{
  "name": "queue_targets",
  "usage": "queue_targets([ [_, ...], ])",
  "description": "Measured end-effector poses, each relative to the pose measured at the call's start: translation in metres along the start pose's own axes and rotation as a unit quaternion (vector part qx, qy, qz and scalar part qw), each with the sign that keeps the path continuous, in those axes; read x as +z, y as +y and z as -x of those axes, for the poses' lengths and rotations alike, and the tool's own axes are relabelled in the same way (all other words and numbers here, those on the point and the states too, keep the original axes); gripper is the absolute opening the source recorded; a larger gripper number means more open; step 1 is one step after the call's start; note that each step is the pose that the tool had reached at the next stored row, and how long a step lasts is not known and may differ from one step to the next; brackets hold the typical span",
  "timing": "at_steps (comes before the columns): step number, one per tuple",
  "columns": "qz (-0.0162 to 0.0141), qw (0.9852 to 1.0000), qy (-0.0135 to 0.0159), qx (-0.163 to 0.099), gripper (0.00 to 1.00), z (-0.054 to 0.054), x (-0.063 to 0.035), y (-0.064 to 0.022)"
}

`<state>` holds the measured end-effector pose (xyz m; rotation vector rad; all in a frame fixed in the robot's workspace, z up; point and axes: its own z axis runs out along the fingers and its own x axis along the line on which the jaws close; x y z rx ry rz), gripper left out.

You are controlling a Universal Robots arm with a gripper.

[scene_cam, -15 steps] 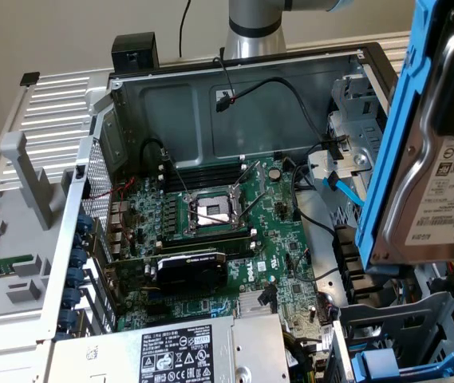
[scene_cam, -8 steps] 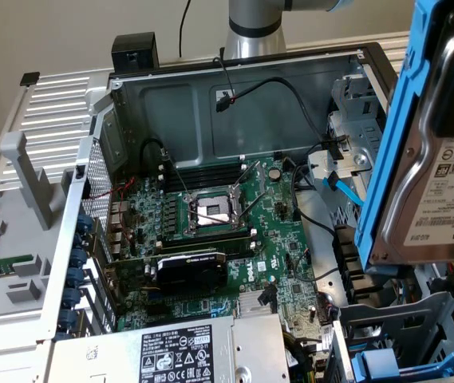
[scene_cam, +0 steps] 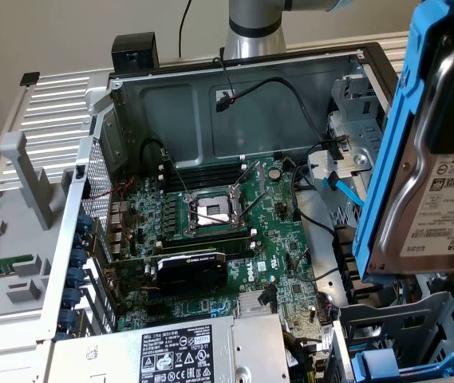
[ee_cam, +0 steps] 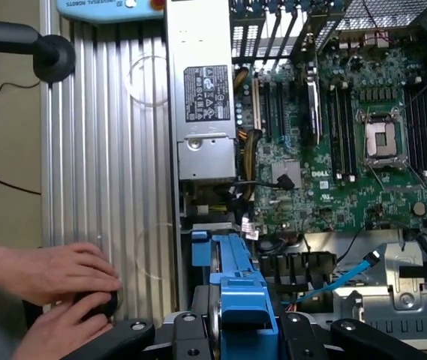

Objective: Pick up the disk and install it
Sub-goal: 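Insert the disk into the insertion slot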

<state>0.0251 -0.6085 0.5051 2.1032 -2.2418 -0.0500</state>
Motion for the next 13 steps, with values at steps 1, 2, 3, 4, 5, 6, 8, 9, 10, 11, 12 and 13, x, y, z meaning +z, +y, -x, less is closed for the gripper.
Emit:
queue_targets([
  [1,0.0000,1.0000,-0.0001,0.000,0.37,0.000,0.0018,-0.0001],
  [2,0.0000,1.0000,-0.0001,0.000,0.37,0.000,0.0035,-0.0002],
  [3,0.0000,1.0000,-0.0003,0.000,0.37,0.000,0.0053,-0.0004],
  [4,0.0000,1.0000,-0.0006,0.000,0.37,-0.001,0.0072,-0.0006],
  [5,0.0000,1.0000,-0.0008,0.000,0.37,-0.001,0.0090,-0.0008],
  [6,0.0000,1.0000,-0.0010,0.000,0.37,-0.002,0.0107,-0.0009],
  [8,0.0000,1.0000,-0.0014,0.000,0.37,-0.003,0.0144,-0.0012],
  [9,-0.0001,1.0000,-0.0017,0.000,0.37,-0.003,0.0162,-0.0014],
  [10,-0.0001,1.0000,-0.0020,0.000,0.37,-0.003,0.0181,-0.0015],
  [11,-0.0001,1.0000,-0.0024,0.000,0.37,-0.004,0.0199,-0.0017],
  [12,-0.0001,1.0000,-0.0028,0.000,0.37,-0.004,0.0217,-0.0019],
  [13,-0.0001,1.0000,-0.0033,0.000,0.37,-0.005,0.0237,-0.0020],
])
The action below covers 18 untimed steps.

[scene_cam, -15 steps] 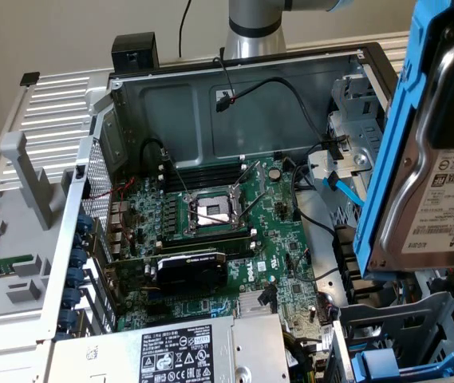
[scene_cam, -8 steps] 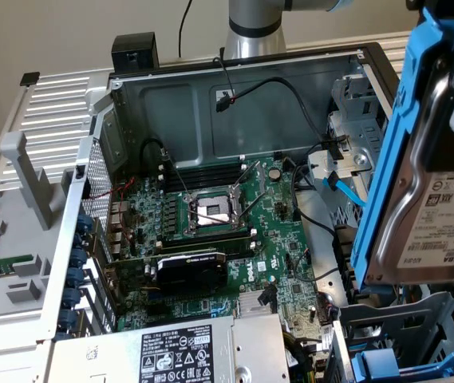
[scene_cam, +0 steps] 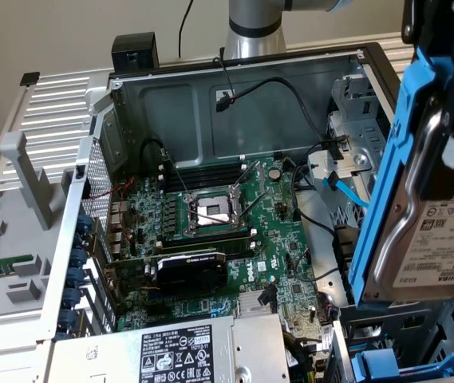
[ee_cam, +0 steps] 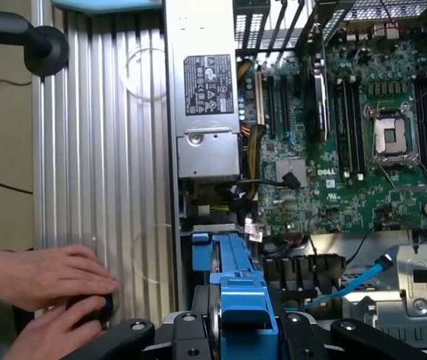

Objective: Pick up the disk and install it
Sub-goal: 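Insert the disk into the insertion slot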

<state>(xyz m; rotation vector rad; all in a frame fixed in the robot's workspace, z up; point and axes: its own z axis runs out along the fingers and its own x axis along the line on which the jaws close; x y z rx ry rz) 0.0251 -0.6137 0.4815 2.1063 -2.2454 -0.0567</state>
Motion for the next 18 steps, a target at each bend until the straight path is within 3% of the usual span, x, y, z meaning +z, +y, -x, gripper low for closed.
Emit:
queue_targets([
  [7,-0.0002,1.0000,-0.0025,0.000,0.37,-0.002,0.0126,-0.0014],
  [18,-0.0007,1.0000,-0.0033,0.000,0.37,-0.002,0.0304,-0.0032],
])
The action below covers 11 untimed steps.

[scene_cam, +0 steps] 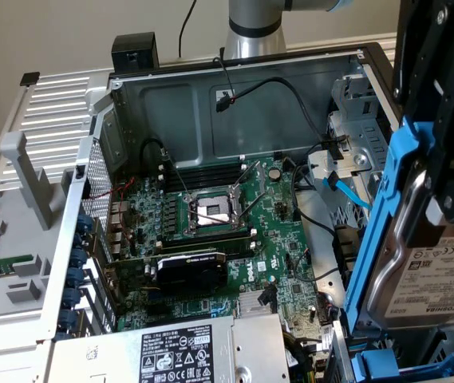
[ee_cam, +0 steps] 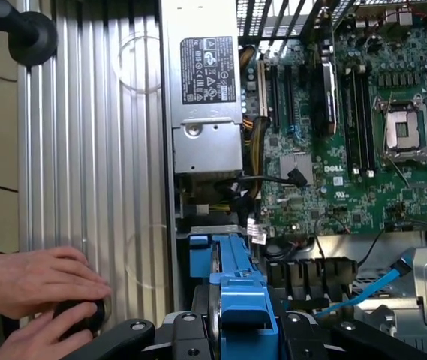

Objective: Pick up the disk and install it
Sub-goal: 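Insert the disk into the insertion slot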

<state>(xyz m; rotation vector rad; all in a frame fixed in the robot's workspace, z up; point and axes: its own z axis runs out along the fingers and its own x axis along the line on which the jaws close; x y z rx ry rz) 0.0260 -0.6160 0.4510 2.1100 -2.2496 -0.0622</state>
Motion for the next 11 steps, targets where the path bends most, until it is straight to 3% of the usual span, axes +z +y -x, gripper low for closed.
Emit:
queue_targets([
  [7,-0.0028,1.0000,0.0003,-0.008,0.37,0.0023,0.0022,0.0001],
  [11,-0.0051,0.9996,0.0015,-0.028,0.37,0.0024,0.0024,0.0000],
])
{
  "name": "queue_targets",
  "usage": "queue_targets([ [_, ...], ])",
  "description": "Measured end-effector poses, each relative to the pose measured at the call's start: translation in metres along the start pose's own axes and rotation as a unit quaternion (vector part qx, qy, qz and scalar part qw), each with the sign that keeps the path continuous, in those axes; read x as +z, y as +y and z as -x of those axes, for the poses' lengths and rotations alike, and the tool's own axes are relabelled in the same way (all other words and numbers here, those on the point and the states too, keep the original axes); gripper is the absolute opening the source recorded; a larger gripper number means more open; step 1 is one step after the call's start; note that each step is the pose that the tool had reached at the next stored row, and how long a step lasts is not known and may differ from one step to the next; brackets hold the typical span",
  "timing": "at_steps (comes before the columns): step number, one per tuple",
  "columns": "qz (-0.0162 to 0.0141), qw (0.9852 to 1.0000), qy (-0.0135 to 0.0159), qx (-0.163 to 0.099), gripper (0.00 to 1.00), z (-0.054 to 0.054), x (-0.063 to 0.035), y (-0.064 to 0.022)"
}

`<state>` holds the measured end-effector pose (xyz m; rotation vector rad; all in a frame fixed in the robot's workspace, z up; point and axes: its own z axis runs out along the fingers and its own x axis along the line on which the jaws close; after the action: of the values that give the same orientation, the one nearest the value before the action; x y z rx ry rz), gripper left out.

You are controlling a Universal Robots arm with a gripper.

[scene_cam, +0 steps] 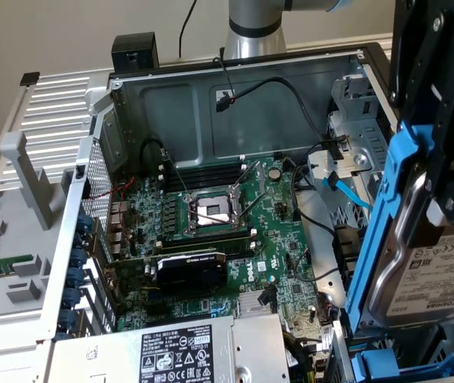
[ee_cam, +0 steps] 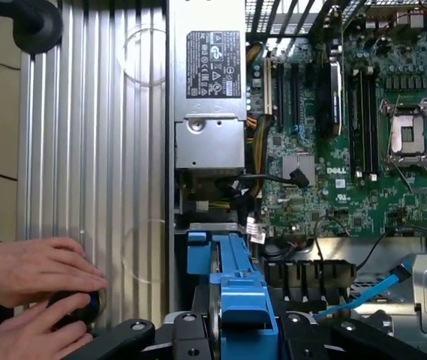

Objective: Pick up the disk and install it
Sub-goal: 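Insert the disk into the insertion slot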

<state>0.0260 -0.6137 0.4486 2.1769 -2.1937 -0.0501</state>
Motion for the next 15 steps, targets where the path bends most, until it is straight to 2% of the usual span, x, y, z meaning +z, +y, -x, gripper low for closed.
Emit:
queue_targets([
  [10,-0.0034,1.0000,0.0003,-0.005,0.37,0.0001,0.0064,-0.0003],
  [15,-0.0037,1.0000,-0.0002,-0.005,0.37,0.0003,0.0092,-0.0005],
])
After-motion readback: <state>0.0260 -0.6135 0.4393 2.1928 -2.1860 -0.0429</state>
